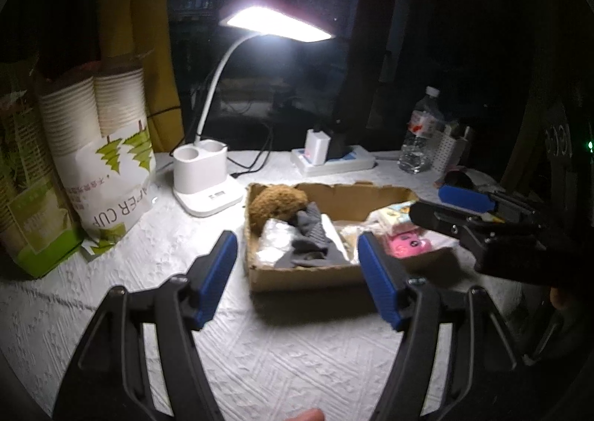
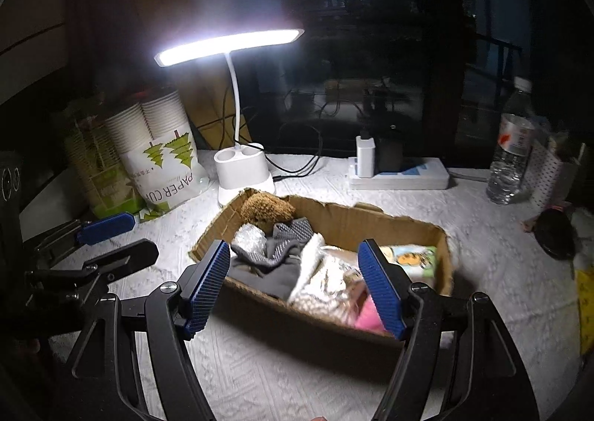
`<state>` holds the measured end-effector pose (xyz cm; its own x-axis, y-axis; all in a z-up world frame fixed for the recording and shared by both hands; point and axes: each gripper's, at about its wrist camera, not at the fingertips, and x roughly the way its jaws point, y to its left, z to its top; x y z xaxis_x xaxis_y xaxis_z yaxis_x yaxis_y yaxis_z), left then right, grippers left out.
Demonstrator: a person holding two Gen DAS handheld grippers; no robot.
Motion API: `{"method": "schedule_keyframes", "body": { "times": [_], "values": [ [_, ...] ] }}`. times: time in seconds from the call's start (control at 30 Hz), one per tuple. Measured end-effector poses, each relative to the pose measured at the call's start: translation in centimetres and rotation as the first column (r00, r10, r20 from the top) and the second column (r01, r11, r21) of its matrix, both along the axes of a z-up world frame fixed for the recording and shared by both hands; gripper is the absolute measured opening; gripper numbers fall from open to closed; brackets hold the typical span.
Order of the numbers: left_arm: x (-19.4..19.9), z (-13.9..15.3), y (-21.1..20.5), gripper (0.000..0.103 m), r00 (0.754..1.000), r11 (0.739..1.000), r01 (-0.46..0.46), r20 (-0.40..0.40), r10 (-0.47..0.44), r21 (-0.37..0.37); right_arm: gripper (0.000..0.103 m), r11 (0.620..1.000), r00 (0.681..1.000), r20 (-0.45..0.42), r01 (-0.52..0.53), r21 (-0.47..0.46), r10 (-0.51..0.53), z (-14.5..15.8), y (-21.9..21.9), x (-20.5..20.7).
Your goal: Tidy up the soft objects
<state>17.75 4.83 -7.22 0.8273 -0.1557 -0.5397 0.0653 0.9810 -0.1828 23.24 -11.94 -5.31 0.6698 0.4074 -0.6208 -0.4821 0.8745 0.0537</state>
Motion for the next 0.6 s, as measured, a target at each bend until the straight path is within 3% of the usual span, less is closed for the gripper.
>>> {"method": "schedule_keyframes", "body": {
  "times": [0.07,0.17,0.43,0.6],
  "values": [
    [-0.6,0.3,-0.6,0.070,1.000,1.000,0.007,0.009,-0.007,0.005,0.075,1.000,1.000,0.010,0.013,0.000,-0.013,0.3,-0.6,-0.9],
    [-1.5,0.7,-1.0,0.084,1.000,1.000,0.006,0.023,-0.006,0.004,0.075,0.999,0.999,0.017,0.036,0.002,-0.036,0.6,-1.7,-2.1],
    [-3.9,1.6,-2.5,0.086,0.999,1.000,0.016,0.050,-0.017,0.015,0.075,0.997,0.996,0.041,0.079,0.010,-0.079,1.4,-4.0,-5.1],
    [-5.5,2.2,-3.3,0.094,0.997,1.000,0.015,0.072,-0.015,-0.001,0.075,0.996,0.994,0.061,0.089,0.017,-0.090,2.0,-5.0,-6.9]
  ]
}}
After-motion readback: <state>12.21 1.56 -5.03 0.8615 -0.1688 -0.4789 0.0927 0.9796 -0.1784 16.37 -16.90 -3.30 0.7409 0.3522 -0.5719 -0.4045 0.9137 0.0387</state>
